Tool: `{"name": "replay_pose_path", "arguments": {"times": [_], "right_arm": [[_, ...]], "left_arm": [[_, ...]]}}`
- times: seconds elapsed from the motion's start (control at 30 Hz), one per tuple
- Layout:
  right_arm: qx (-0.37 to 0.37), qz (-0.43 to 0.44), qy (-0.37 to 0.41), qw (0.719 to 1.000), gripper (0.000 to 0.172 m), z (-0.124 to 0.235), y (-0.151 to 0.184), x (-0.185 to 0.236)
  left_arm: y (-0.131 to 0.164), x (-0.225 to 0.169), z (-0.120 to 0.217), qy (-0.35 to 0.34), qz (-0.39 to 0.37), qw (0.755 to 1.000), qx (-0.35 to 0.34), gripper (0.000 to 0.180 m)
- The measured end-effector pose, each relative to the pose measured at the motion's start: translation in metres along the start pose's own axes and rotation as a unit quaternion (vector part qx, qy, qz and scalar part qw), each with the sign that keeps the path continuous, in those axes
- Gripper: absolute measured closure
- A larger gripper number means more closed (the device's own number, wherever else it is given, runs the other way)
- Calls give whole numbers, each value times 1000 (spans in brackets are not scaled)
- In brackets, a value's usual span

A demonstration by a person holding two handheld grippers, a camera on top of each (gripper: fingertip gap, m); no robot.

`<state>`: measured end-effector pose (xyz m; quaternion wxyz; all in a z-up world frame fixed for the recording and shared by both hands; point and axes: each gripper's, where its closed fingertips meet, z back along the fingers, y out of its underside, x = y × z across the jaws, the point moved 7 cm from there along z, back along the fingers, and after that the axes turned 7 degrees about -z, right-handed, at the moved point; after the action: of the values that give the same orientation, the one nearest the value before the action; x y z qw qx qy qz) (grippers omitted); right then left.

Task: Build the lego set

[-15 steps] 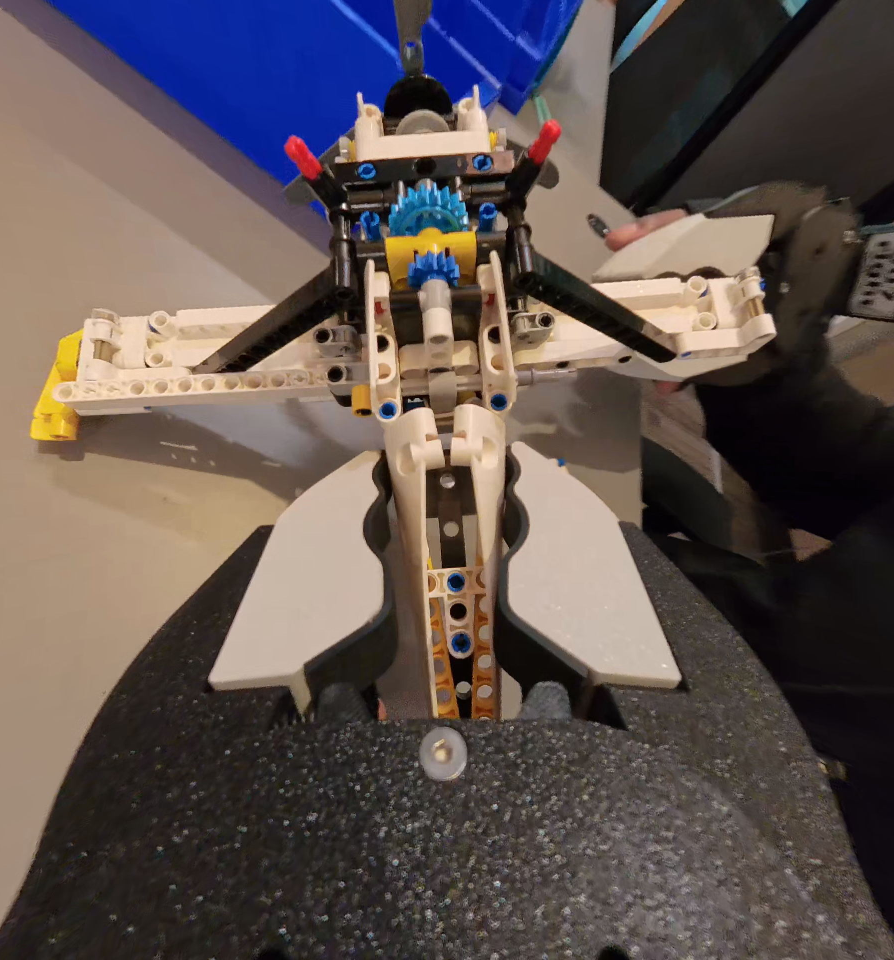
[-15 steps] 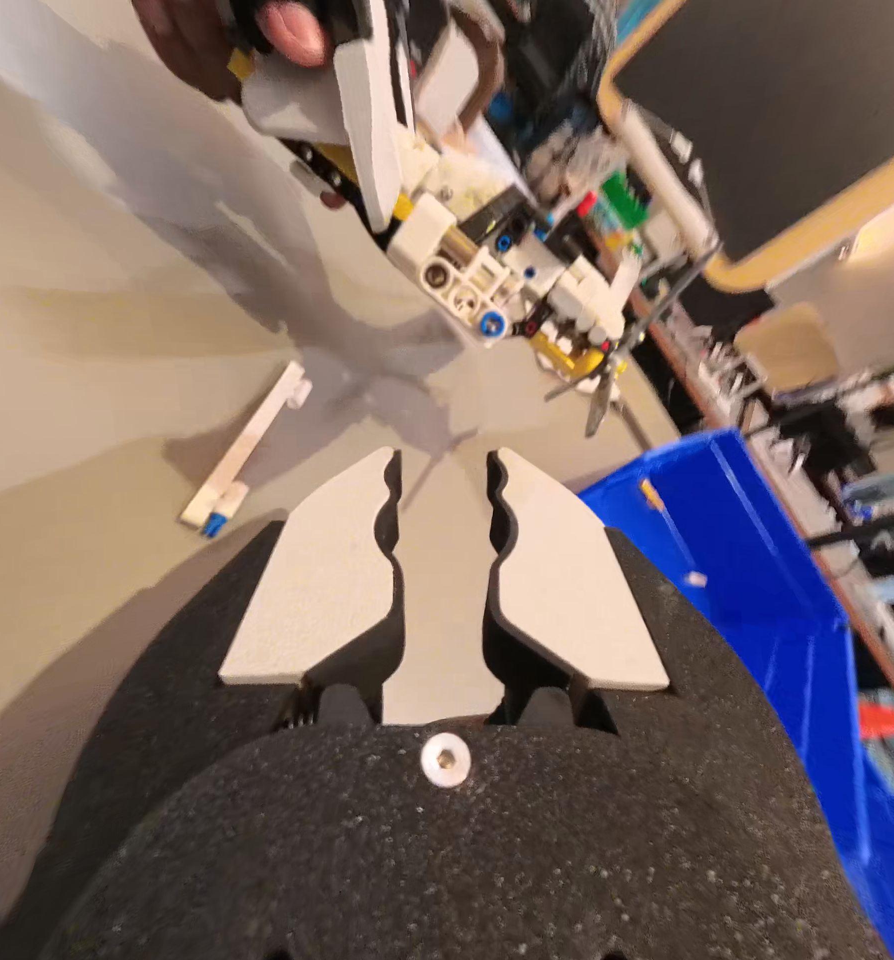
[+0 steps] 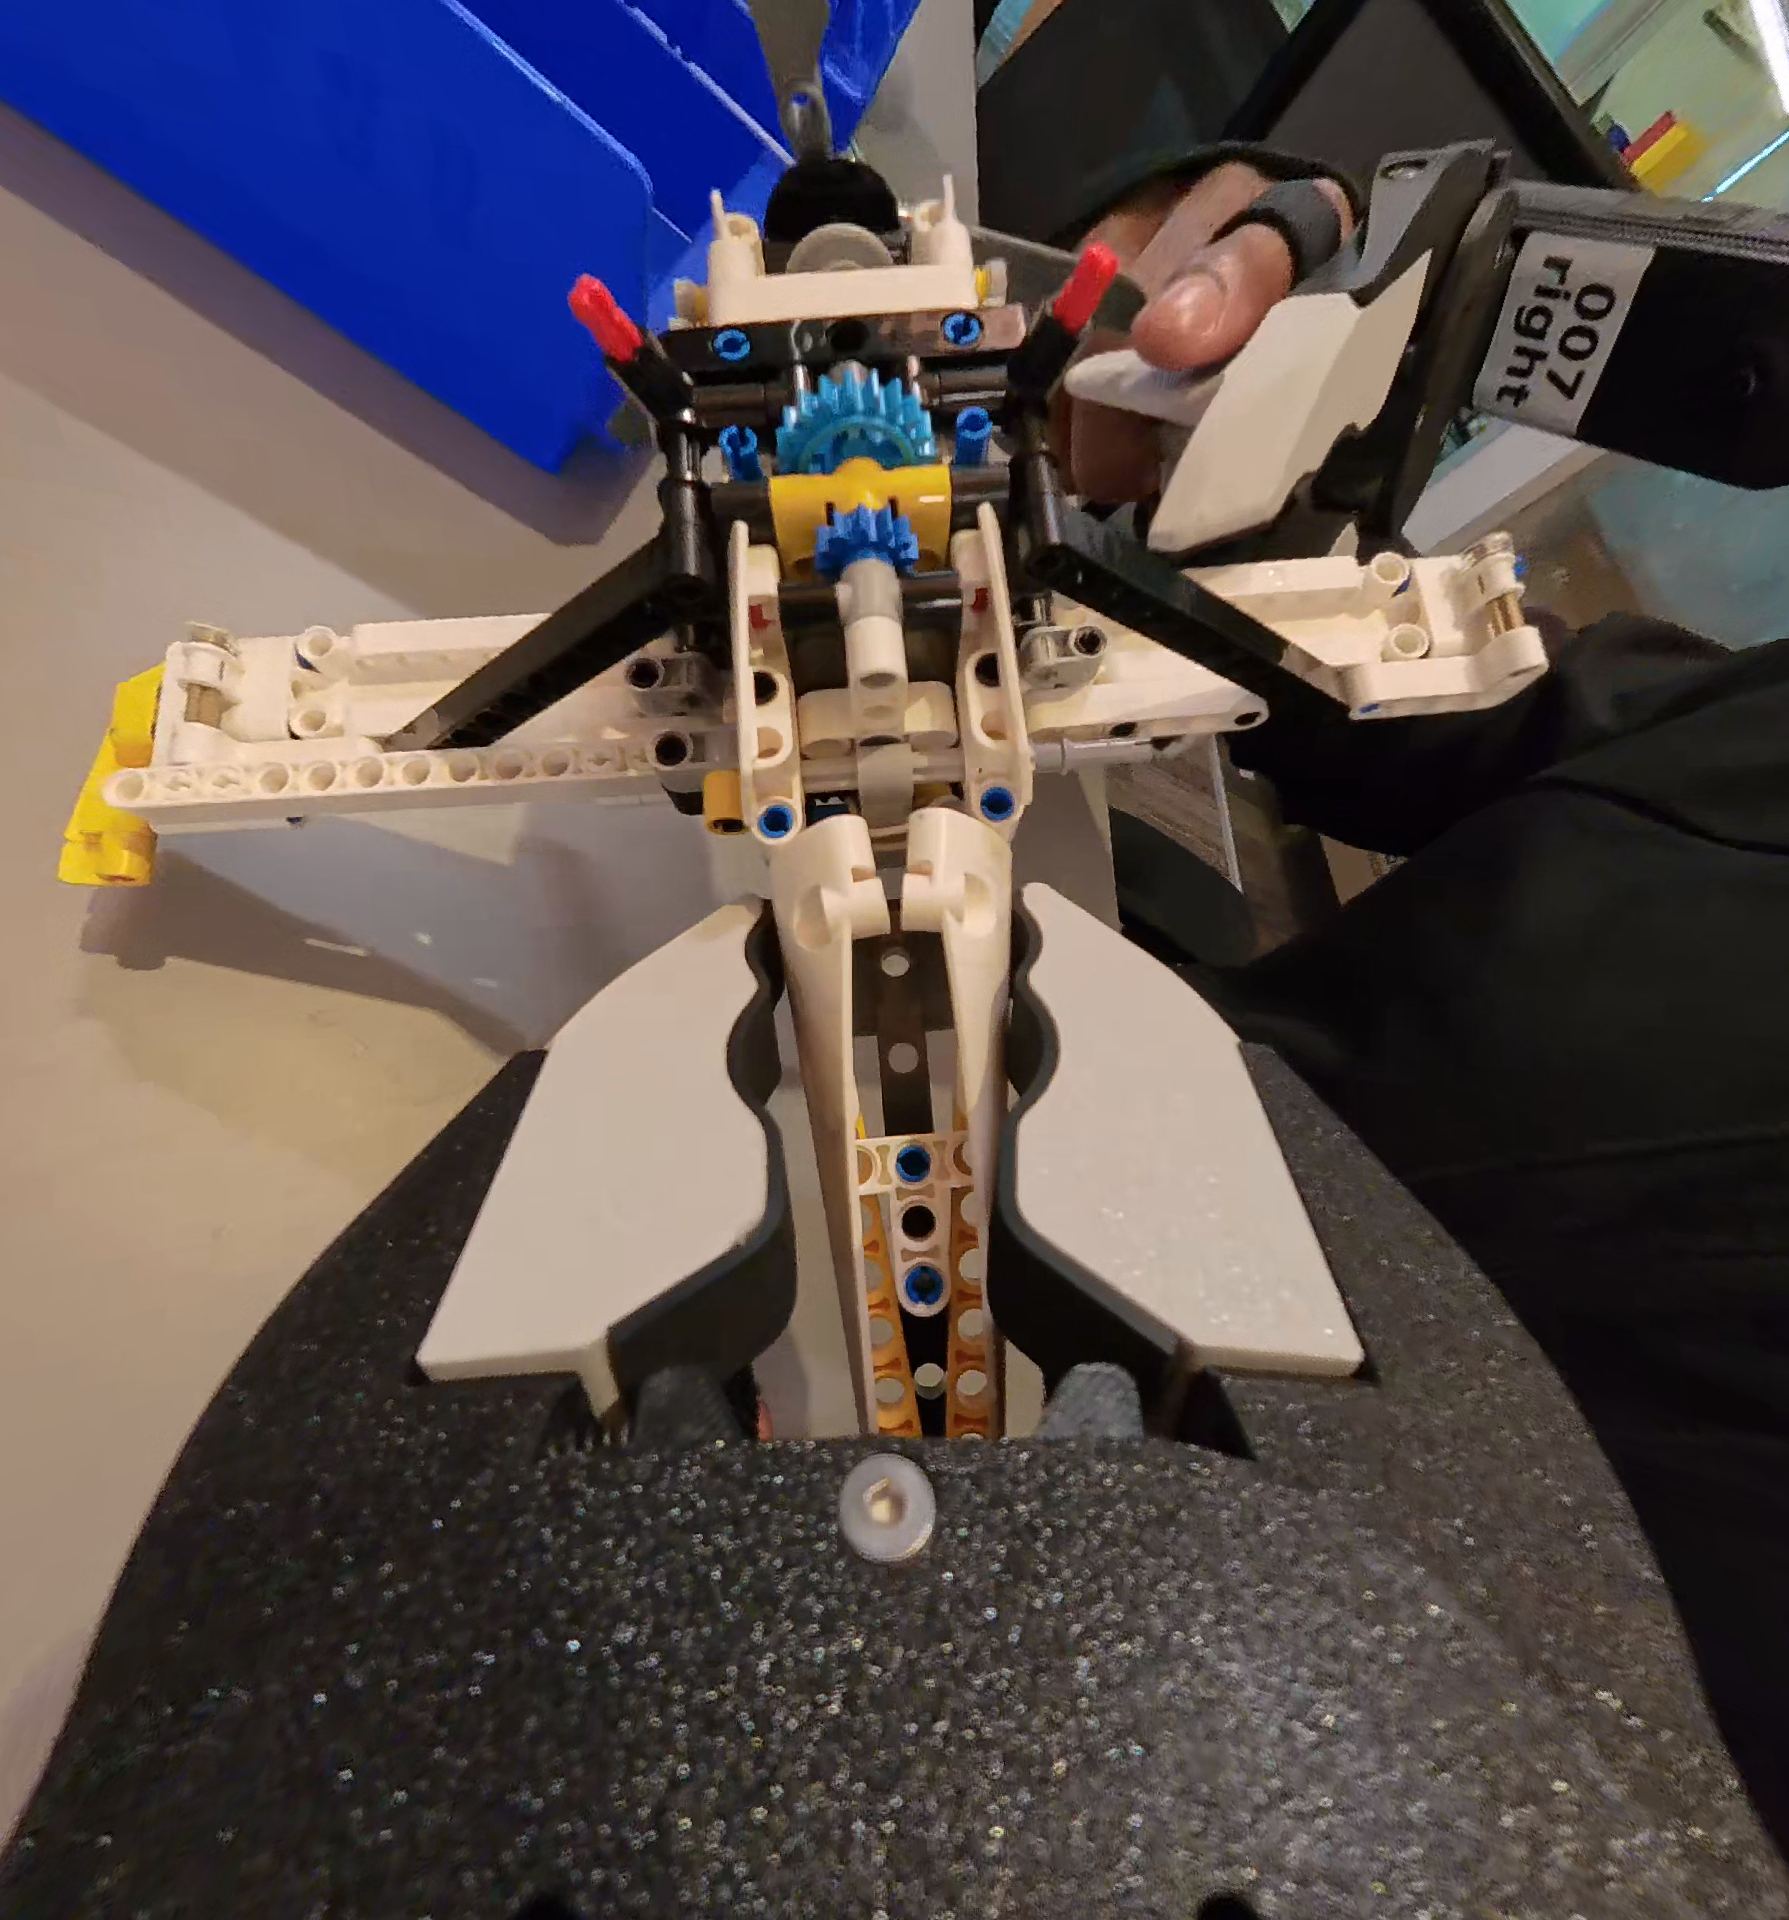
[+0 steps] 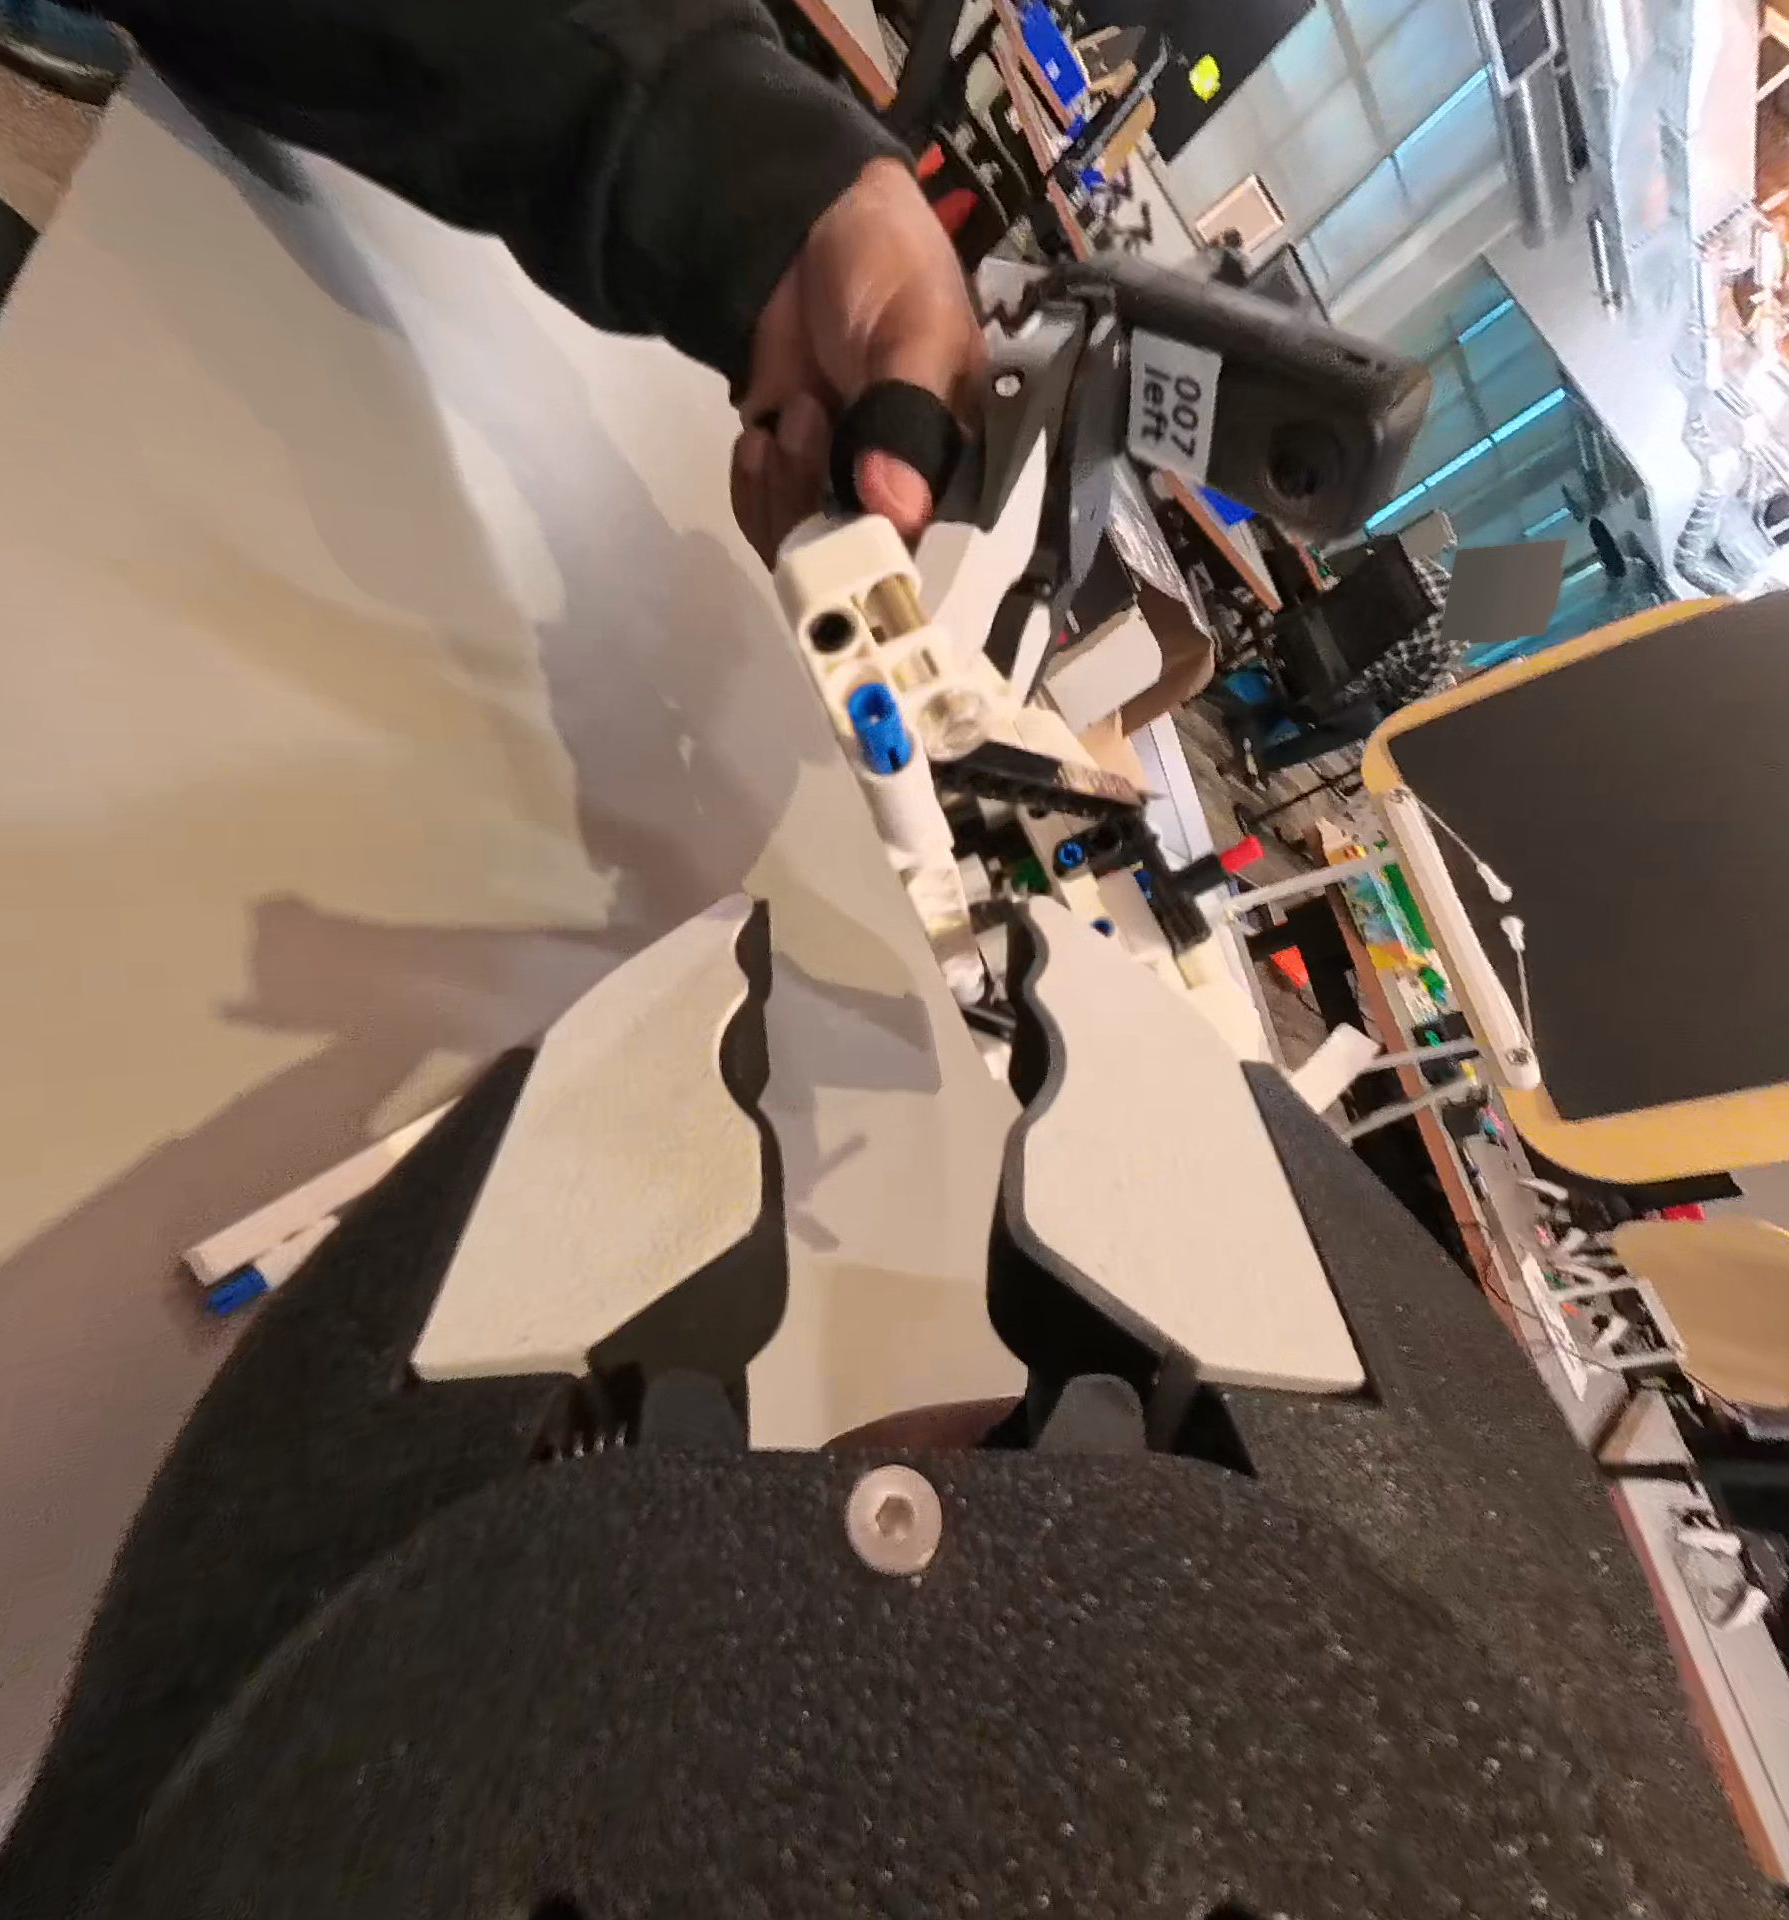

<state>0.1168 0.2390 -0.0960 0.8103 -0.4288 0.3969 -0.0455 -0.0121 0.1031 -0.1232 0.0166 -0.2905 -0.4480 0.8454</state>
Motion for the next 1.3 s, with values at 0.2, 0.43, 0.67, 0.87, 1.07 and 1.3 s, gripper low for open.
{"name": "replay_pose_path", "arguments": {"times": [0.2,0.43,0.67,0.87,1.07,1.3], "right_arm": [[-21,-12,-20,1000,142,-12,-4,-3],[-23,-86,-56,994,157,-25,-2,-13],[-41,-177,-52,982,159,-30,-11,-38],[-22,-206,-46,977,162,-33,-14,-62],[13,-223,-53,973,164,-36,-16,-87],[39,-247,-104,963,164,-46,-17,-112]], "left_arm": [[6,8,-2,22,7,1000,11,140],[3,18,10,24,-2,999,-48,137],[-17,22,51,-14,-60,976,-208,132],[-30,11,96,-119,-160,927,-318,130],[-39,-19,100,-196,-259,895,-305,139],[-61,-42,57,-254,-353,890,-134,142]]}}
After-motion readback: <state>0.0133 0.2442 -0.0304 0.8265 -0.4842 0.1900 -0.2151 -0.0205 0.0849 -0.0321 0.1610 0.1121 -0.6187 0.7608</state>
